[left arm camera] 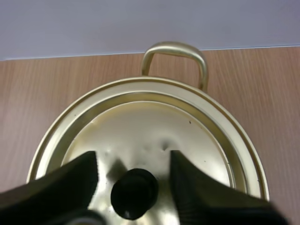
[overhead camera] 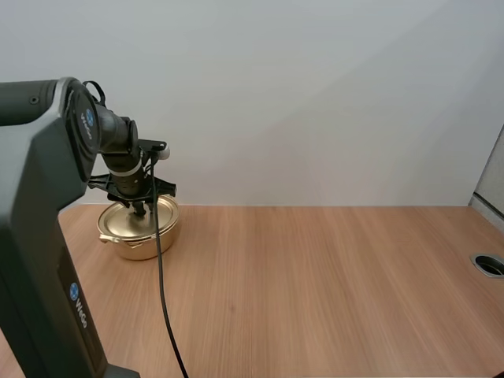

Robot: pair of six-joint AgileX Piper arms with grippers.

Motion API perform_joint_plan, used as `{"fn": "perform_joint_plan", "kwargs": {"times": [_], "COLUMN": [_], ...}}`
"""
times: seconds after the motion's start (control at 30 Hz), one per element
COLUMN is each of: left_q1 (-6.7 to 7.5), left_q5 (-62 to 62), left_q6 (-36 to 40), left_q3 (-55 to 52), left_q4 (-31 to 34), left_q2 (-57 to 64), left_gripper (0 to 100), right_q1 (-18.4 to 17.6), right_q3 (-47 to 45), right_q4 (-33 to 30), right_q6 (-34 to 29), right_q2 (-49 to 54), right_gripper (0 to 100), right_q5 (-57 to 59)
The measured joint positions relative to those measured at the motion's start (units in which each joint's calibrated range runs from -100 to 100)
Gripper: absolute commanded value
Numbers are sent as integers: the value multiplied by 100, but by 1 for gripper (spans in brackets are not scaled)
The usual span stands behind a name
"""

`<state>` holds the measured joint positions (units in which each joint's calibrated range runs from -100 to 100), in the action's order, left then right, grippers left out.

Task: Open the pot, put the car inside, and close it

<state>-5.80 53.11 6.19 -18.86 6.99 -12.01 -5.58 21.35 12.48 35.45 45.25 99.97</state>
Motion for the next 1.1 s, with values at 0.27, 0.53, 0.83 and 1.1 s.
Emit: {"fn": "perform_joint_plan", "kwargs": {"times": [0.27,0.53,0.83,1.1], "left_q1": [7,7,7,-63], "left_q5": [13,-689,-994,-877], "left_q6": [-178,-220,-134,-740], "left_q3": [0,0,0,12], "left_q4": [325,601,800,732], "left_q2": [37,530,1193,1203], "left_gripper": [100,100,100,1], "right_q1": [0,0,0,0], "right_q3": [0,0,0,0], "right_q4": [0,0,0,-11], "right_q6": [0,0,0,-303], "right_q2": [0,0,0,15], "right_gripper": [0,0,0,0], "right_q5": [0,0,0,0]}}
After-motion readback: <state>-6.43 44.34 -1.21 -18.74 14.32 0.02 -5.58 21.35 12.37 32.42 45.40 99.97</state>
